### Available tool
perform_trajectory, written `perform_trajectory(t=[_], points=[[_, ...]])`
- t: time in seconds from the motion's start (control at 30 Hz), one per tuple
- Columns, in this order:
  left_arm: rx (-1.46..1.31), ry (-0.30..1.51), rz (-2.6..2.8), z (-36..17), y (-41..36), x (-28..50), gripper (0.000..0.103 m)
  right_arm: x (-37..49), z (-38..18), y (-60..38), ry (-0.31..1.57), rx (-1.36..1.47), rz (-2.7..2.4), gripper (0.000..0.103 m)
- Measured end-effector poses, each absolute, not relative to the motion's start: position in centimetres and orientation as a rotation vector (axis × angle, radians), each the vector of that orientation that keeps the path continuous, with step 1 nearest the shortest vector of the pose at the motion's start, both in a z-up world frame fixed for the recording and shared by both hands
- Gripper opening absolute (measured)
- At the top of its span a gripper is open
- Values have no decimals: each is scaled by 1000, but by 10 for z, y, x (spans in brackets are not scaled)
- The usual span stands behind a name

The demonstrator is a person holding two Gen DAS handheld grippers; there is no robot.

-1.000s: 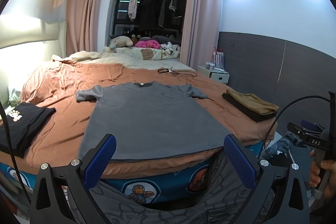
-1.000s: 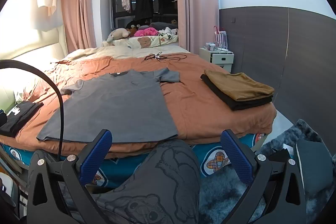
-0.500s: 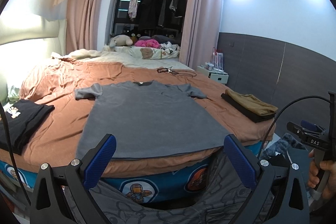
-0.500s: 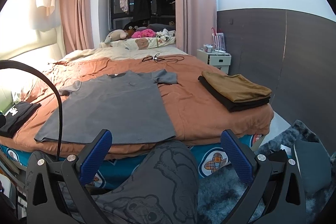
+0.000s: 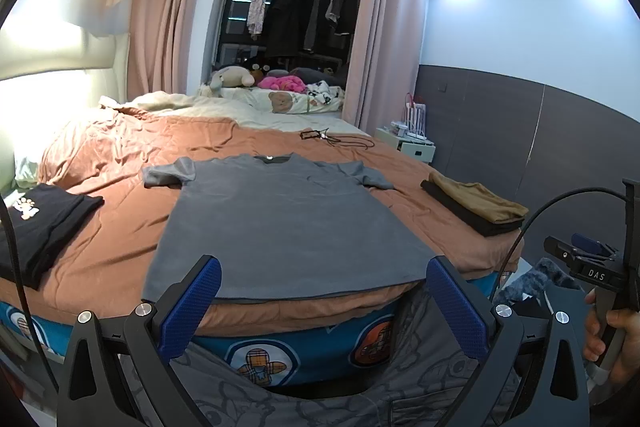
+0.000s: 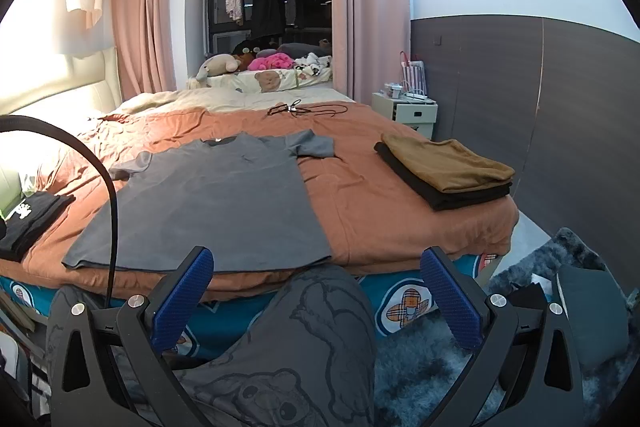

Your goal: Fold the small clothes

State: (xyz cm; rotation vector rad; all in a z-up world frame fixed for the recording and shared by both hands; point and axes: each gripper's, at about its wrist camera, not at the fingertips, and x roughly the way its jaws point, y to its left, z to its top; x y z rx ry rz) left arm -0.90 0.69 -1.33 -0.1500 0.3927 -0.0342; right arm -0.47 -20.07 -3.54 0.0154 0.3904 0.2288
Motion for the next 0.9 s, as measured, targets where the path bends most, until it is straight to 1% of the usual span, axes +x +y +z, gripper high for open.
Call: perform_trajectory(t=[0.9], points=[[-153,391,-30,-12,11,-11,103,-5,-37,-194,392,-6,224,103]])
